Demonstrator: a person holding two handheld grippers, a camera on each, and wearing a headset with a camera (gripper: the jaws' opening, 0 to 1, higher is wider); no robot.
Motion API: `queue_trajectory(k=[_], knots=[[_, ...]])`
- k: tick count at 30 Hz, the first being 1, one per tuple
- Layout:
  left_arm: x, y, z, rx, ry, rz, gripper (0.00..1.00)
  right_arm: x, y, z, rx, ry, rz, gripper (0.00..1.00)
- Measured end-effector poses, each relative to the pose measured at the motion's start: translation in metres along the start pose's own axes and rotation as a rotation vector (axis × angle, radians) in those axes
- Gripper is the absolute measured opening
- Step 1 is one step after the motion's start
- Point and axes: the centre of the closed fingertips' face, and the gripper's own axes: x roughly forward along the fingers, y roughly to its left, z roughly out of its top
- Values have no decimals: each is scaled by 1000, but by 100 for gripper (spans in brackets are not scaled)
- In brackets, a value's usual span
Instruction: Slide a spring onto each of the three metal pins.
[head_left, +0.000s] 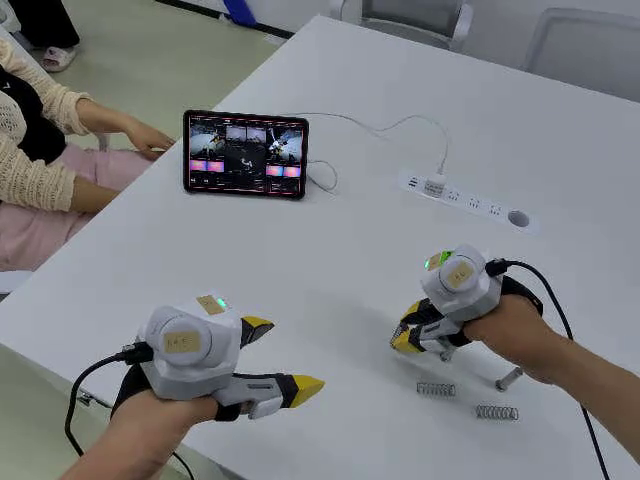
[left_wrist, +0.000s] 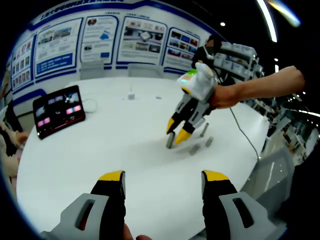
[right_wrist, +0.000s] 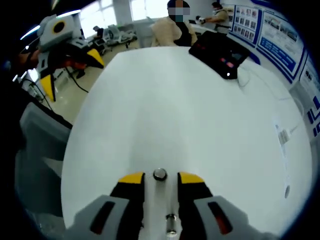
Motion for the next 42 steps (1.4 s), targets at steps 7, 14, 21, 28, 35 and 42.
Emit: queue_trajectory(k=[7,14,21,28,35,42], knots=[[2,-4,2,7,-3,-12,63,-13,4,2,69,-46,-1,35],[3,-7,2,16,0,-27,63,-28,8,10,121,-109,-21,39],[4,-9,4,19,-5,-30,64,-40,15,19,157,-166,-35,42],[3,-11,6,23,-5,-30,64,-48,20,23,190,-213,-47,46],[2,-12,5,23,-2,-28,64,-55,26,23,222,-256,-58,47],[8,-16,7,27,4,-36,64,-63,29,22,312,-326,-75,50]])
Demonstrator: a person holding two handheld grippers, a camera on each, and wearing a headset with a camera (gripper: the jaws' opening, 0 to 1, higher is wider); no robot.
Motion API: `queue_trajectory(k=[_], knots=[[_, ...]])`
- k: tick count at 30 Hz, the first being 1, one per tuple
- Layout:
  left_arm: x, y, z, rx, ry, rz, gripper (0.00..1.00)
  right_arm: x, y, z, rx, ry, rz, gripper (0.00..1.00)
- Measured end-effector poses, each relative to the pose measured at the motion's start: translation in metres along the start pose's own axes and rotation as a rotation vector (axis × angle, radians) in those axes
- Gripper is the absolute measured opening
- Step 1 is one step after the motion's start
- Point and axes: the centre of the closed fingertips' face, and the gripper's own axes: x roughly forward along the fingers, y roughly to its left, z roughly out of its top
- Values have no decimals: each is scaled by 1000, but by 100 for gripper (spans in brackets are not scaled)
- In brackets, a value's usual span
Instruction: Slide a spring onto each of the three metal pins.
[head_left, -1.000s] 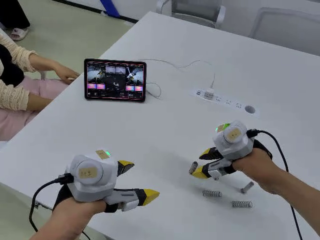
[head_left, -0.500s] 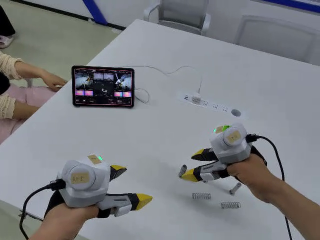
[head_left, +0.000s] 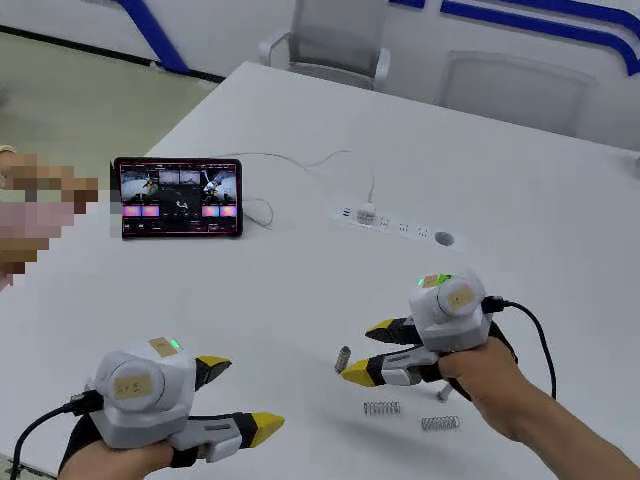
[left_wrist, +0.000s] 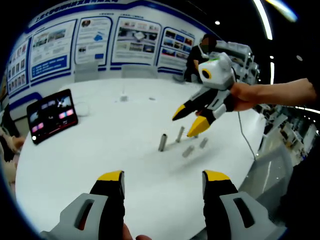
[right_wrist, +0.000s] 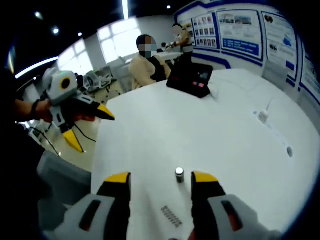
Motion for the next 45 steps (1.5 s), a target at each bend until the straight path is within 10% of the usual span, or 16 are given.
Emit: queue_trajectory(k=[45], knots=[[33,-26,17,54,4,-55,66,-83,23,-77,320,-207,-155,72]])
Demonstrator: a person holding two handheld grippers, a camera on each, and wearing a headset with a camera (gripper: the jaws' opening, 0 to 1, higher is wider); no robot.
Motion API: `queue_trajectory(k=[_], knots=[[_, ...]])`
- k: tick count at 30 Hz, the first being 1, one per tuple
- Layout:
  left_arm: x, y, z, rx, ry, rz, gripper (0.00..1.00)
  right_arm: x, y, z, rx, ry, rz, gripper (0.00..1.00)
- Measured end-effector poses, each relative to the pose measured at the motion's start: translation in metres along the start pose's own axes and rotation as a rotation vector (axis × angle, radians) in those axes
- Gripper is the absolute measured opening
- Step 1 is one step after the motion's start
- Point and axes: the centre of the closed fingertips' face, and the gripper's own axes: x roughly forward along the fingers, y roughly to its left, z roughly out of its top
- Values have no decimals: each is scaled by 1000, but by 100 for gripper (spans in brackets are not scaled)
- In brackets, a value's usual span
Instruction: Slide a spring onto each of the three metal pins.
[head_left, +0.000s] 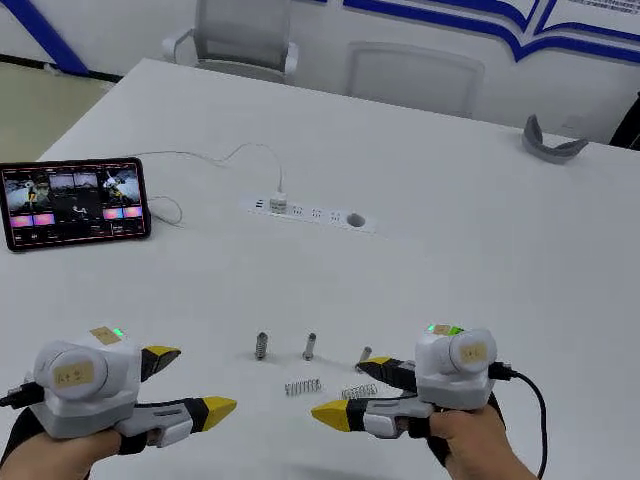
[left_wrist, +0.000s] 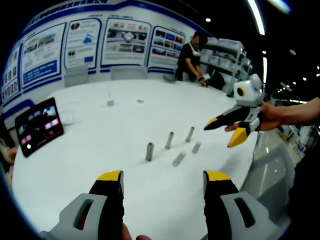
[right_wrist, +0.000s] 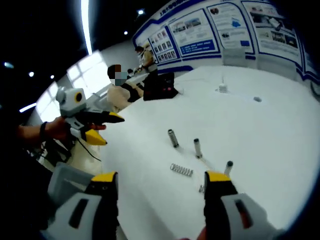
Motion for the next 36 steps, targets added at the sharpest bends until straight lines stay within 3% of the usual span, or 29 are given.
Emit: queue_trajectory(k=[16,26,36], knots=[[14,-6,-2,6,18,-22,66,-32,-3,-11,50,-58,-50,75],[34,-25,-6,25,59,-71,67,-51,-6,-25,83,-60,-76,78],[56,-42,-1,62,83,-123,68,-69,-15,-29,98,-68,-102,80]])
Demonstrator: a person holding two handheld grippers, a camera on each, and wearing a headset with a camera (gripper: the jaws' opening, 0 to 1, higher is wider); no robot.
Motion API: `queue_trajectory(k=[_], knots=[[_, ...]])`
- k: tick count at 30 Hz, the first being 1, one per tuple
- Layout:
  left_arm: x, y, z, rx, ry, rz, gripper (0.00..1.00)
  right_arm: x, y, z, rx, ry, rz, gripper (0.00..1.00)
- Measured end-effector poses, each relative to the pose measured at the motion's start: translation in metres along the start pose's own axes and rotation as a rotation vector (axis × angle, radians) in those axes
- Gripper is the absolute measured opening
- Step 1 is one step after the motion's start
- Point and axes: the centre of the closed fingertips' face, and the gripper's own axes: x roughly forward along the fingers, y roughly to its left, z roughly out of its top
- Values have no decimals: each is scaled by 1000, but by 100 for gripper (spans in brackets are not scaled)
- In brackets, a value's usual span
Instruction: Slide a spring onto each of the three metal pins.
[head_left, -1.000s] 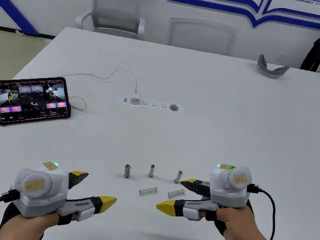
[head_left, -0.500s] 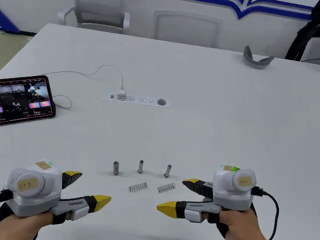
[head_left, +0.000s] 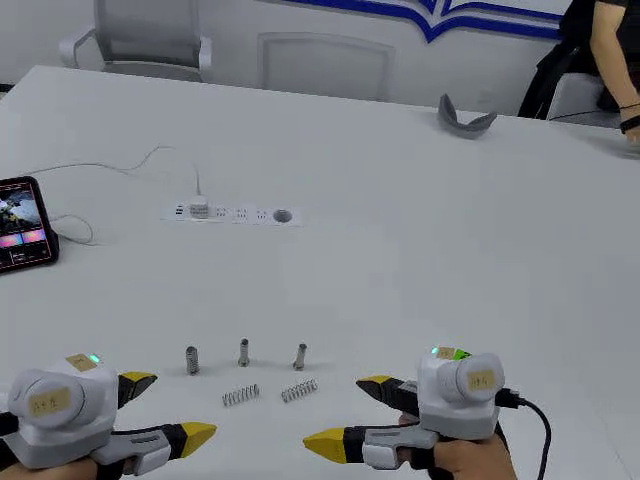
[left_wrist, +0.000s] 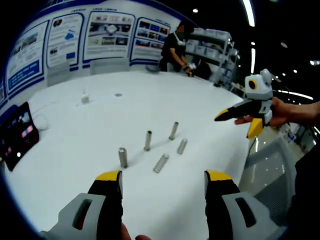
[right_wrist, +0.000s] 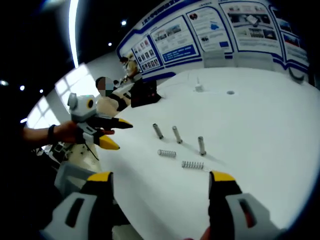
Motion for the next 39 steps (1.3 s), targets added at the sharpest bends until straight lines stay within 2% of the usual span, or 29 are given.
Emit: queue_trajectory(k=[9,20,39], knots=[[17,-6,0,35,31,-37,67,-4,-1,-4,15,-3,-10,80],[41,-12,-9,97,95,-81,65,-10,-1,-6,49,-18,-18,81],[73,-7,-23,125,143,-106,55,-16,2,-16,69,-8,-24,80]])
